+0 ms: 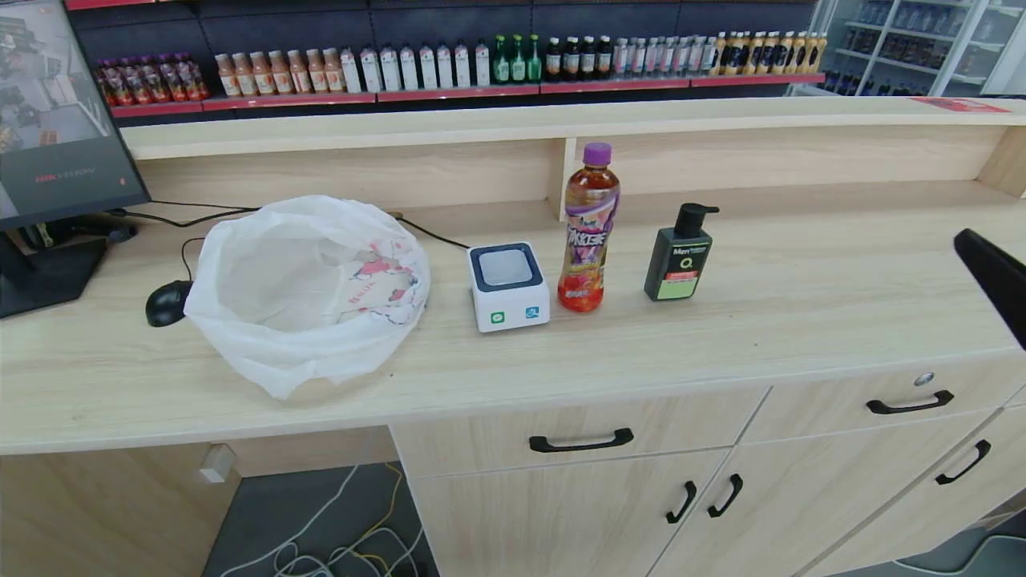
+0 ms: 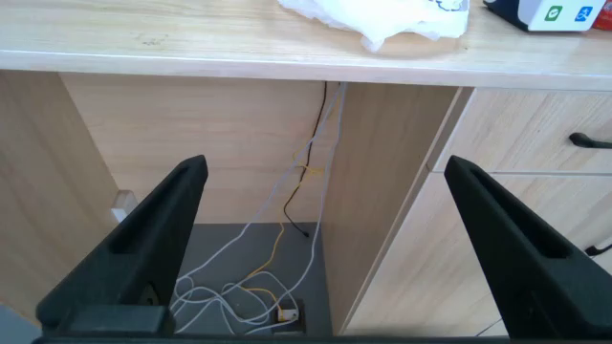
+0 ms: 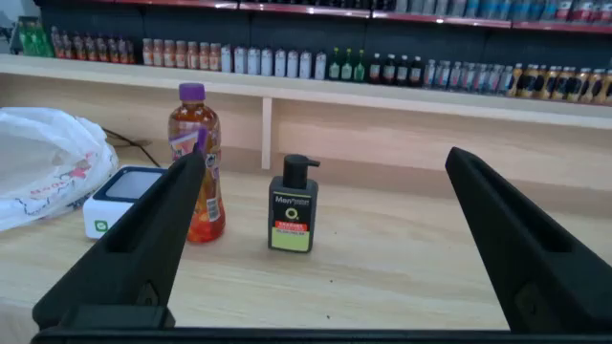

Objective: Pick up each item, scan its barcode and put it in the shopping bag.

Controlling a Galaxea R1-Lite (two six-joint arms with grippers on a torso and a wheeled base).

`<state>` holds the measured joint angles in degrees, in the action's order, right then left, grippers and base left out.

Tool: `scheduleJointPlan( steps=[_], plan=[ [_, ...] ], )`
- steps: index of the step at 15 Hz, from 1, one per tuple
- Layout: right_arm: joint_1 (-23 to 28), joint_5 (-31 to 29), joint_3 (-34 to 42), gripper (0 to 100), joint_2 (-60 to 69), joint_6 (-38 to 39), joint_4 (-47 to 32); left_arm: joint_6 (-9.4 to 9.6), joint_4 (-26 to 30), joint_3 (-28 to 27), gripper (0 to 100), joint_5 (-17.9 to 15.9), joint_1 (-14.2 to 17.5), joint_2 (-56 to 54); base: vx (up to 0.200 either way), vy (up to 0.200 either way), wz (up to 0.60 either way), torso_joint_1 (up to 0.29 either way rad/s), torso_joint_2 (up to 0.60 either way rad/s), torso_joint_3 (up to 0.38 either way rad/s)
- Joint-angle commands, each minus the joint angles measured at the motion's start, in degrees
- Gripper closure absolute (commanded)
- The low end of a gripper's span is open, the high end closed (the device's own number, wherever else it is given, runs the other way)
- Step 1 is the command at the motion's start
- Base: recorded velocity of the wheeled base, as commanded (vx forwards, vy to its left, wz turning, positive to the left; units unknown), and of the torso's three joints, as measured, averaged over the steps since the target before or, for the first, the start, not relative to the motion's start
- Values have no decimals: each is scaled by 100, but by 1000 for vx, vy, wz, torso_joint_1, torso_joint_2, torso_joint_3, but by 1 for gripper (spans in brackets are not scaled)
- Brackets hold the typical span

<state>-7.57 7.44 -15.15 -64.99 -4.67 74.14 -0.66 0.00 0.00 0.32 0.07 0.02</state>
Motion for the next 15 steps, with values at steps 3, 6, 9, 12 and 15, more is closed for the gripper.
scheduleJointPlan(
  steps=[3,6,9,12,15],
  plan=[
    [-192,-84,-93,0,-1578,-25,900,-4,0,0,0,3,1,-2,0,0,0,0,0,0],
    [-280,-410,-119,0,-1789,-183,1137,-4,0,0,0,3,1,-2,0,0,0,0,0,0],
    [-359,-436,-374,0,-2044,-175,1173,-4,0,0,0,3,1,-2,0,0,0,0,0,0],
    [-509,-436,-348,0,-2150,-166,1181,-13,0,0,0,3,1,-2,0,0,0,0,0,0],
    [-623,-427,-383,0,-2352,-157,1164,-22,0,0,0,3,1,-2,0,0,0,0,0,0]
  ],
)
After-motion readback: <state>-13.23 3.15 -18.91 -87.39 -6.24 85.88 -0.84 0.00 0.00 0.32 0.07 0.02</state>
